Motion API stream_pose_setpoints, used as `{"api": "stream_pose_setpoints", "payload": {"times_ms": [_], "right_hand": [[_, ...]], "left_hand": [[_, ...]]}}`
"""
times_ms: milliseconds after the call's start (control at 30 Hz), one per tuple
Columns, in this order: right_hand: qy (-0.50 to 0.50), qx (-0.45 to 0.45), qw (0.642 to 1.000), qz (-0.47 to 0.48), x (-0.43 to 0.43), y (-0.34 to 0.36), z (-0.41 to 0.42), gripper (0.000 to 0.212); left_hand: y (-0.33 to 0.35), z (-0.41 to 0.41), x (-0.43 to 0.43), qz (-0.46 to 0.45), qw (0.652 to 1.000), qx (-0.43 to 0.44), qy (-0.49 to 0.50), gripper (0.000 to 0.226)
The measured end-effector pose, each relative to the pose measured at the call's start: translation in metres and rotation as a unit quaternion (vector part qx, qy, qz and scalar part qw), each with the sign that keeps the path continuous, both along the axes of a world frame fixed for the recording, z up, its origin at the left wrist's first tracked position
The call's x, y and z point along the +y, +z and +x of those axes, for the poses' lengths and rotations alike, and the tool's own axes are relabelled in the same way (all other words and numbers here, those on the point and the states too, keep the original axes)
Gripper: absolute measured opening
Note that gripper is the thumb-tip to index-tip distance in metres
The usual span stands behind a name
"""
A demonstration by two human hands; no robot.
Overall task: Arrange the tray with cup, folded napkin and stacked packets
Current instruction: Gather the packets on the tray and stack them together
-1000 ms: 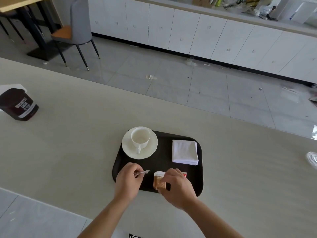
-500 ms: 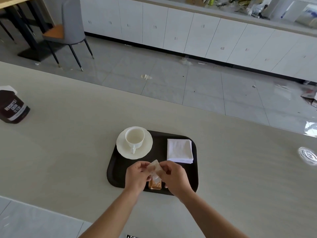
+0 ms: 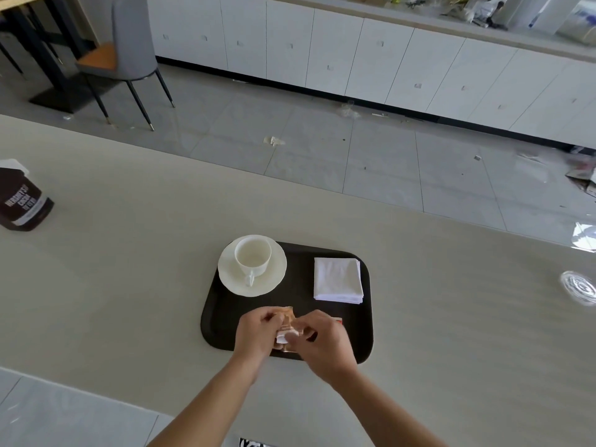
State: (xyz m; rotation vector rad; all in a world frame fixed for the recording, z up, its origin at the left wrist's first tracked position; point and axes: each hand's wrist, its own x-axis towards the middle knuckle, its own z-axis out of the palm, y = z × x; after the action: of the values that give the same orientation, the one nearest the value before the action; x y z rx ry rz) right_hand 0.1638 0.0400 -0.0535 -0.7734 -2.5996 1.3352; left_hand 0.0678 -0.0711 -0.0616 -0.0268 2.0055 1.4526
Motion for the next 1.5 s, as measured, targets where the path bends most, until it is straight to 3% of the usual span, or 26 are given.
{"api": "stream_pose_setpoints", "payload": {"times_ms": [67, 133, 233, 333, 467, 633, 733, 833, 900, 967, 1067, 1167, 1300, 1500], "right_hand": [[-0.100, -0.014, 0.995, -0.028, 0.012, -0.003, 0.005, 0.004], [-0.154, -0.032, 0.987, -0.043, 0.025, -0.007, 0.012, 0.011], [-0.168, -0.047, 0.984, -0.024, 0.036, -0.009, 0.022, 0.019], [-0.167, -0.055, 0.984, 0.000, 0.043, -0.010, 0.028, 0.023], [-0.136, -0.060, 0.988, 0.044, 0.041, -0.013, 0.029, 0.016], [-0.066, -0.025, 0.994, 0.086, 0.025, -0.012, 0.018, 0.013], [-0.050, -0.025, 0.996, 0.066, 0.019, -0.009, 0.008, 0.017], [0.030, -0.044, 0.998, 0.045, 0.022, 0.000, -0.007, 0.032], [0.063, -0.035, 0.995, 0.065, 0.024, 0.007, -0.016, 0.024], [0.036, -0.032, 0.997, 0.067, 0.026, 0.009, -0.019, 0.019], [-0.084, -0.069, 0.994, -0.026, 0.024, 0.005, -0.012, 0.032], [-0.220, -0.084, 0.965, -0.119, 0.014, 0.000, -0.005, 0.025], [-0.199, -0.149, 0.961, -0.124, -0.006, -0.001, 0.001, 0.006], [-0.253, -0.124, 0.949, -0.140, -0.006, 0.001, -0.001, 0.015]], "left_hand": [[-0.002, -0.004, -0.001, -0.042, 0.998, 0.022, -0.031, 0.014], [-0.004, -0.007, 0.000, -0.077, 0.993, 0.067, -0.057, 0.011], [-0.008, -0.008, 0.001, -0.133, 0.973, 0.166, -0.093, 0.022], [-0.014, -0.005, -0.001, -0.161, 0.960, 0.200, -0.108, 0.032], [-0.021, -0.005, -0.007, -0.155, 0.968, 0.165, -0.105, 0.036], [-0.014, -0.005, 0.006, -0.186, 0.952, 0.196, -0.145, 0.038], [-0.012, -0.005, 0.008, -0.151, 0.960, 0.208, -0.114, 0.024], [-0.007, -0.012, 0.008, -0.089, 0.966, 0.179, -0.164, 0.022], [-0.001, -0.017, 0.010, -0.071, 0.962, 0.176, -0.198, 0.025], [0.000, -0.021, 0.013, -0.061, 0.967, 0.177, -0.174, 0.032], [-0.006, -0.023, 0.010, -0.073, 0.980, 0.146, -0.112, 0.035], [-0.017, -0.018, -0.001, -0.086, 0.992, 0.083, -0.049, 0.035], [-0.025, -0.009, -0.003, -0.071, 0.997, 0.042, 0.003, 0.033], [-0.024, -0.001, 0.000, -0.108, 0.993, 0.049, 0.020, 0.033]]}}
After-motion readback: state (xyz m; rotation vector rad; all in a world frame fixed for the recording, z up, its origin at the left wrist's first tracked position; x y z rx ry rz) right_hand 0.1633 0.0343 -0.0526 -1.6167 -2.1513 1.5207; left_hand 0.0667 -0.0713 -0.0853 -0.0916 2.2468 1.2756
